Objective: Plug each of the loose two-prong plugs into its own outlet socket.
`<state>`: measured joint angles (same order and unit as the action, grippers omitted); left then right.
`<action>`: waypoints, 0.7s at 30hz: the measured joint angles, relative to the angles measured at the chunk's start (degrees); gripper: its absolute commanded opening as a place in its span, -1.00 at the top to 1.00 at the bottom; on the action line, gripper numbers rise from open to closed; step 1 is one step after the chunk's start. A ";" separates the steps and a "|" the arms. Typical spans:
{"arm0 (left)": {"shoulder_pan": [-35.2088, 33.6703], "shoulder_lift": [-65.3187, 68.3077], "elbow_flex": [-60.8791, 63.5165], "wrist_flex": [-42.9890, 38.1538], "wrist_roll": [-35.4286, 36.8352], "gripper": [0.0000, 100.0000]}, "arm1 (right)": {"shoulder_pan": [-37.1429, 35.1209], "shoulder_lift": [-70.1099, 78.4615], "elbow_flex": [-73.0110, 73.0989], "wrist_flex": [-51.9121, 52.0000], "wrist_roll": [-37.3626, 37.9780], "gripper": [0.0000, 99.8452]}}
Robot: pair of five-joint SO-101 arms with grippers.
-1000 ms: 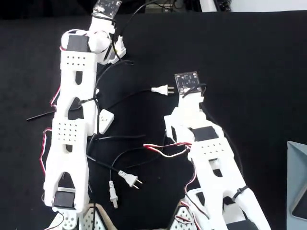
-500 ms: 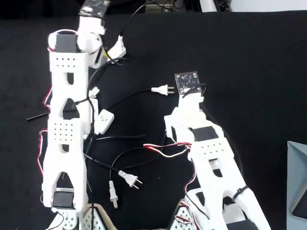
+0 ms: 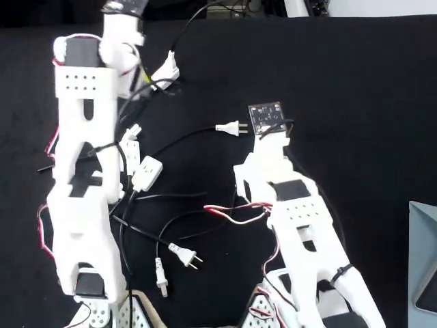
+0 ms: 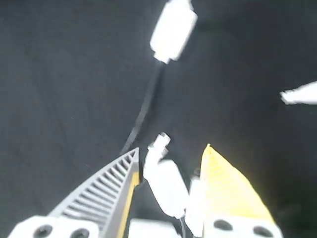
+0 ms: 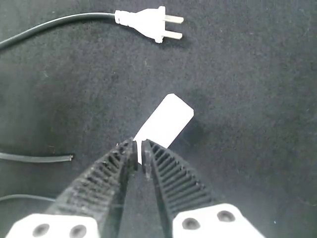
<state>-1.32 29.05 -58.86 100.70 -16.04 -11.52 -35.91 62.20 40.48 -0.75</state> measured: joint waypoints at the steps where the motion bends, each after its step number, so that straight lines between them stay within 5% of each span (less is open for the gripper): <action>1: 0.53 -2.29 3.08 0.00 0.00 0.59 | 0.00 0.62 0.00 0.00 0.00 0.95; 13: 0.53 -21.19 32.26 -0.26 6.51 0.60 | 0.09 7.12 -2.20 0.00 0.00 0.95; 21: 0.44 -30.33 54.77 -12.57 8.44 0.59 | 0.09 7.38 -3.69 -4.75 0.00 0.95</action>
<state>-0.88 -1.27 -4.09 88.13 -7.60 -11.43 -28.53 58.51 35.74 -0.75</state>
